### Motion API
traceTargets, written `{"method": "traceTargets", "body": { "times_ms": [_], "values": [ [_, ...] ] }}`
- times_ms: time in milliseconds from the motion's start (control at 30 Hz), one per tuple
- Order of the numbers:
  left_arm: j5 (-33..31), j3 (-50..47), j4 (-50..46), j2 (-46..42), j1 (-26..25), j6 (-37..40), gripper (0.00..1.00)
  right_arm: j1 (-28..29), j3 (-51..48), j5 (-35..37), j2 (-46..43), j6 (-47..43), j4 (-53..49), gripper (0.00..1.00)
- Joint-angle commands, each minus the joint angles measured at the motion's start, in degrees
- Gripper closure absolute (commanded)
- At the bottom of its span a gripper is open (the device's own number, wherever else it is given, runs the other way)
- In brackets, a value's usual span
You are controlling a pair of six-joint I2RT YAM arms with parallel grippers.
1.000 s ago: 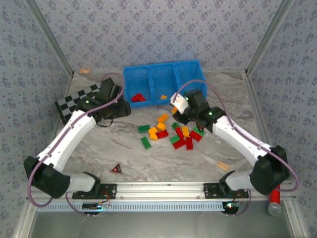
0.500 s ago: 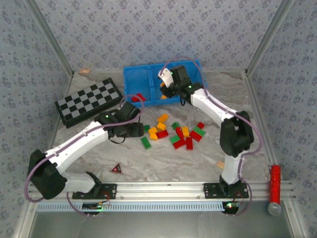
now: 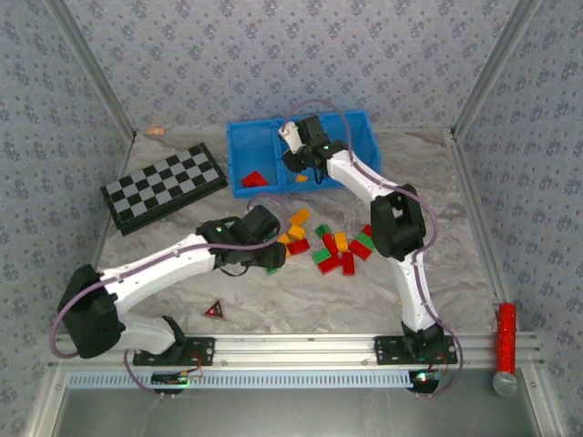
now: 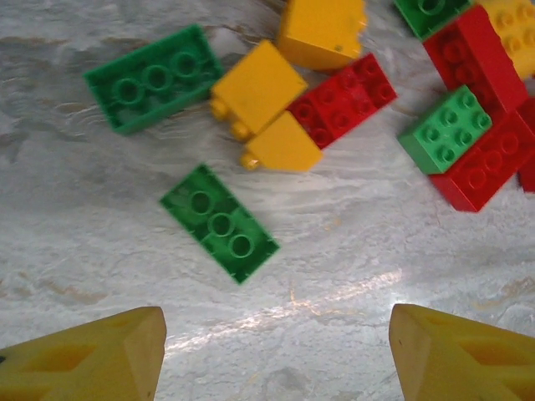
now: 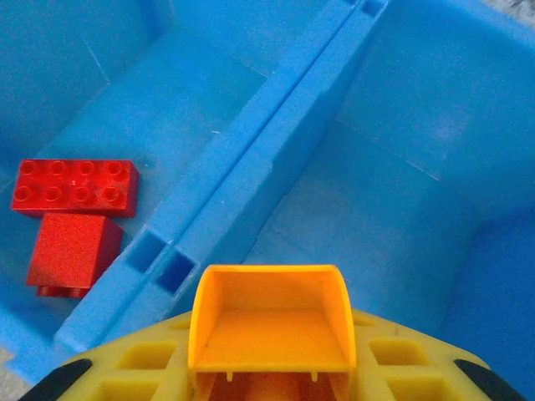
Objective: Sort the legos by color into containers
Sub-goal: Place the lego in the container.
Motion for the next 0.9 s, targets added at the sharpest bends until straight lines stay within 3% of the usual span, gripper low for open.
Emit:
{"method": "traceTargets", "body": {
  "times_ms": [0, 133, 300, 400, 600, 867],
  "values": [
    [-0.26, 4.7, 2.41, 3.45, -3.7, 5.49, 0.29, -0.29, 4.41, -0.27, 3.27, 0.78, -2.82, 0.78],
    [-0.33, 9.04, 2.63, 9.24, -7.85, 10.65, 0.28, -0.21, 6.67, -0.3, 6.06, 0.35, -4.02, 0.74],
    [4.97, 13.07, 5.74, 15.67, -8.81, 12.13, 0.27, -0.19, 6.73, -0.22, 6.82, -0.05, -4.3, 0.68],
    [5.46, 18.89, 4.11, 20.5, -9.4, 12.36, 0.25, -0.23, 6.55, -0.57, 6.26, -0.22, -4.64, 0.58],
    [6.42, 32.22, -3.76, 30.48, -10.98, 6.39, 0.25, -0.75, 7.06, -1.35, 5.23, -1.2, -5.42, 0.47],
    [6.62, 38.71, -6.85, 36.9, -14.39, -0.5, 0.27, -1.5, 6.99, -3.99, 2.96, -1.59, -5.8, 0.39]
  ]
}}
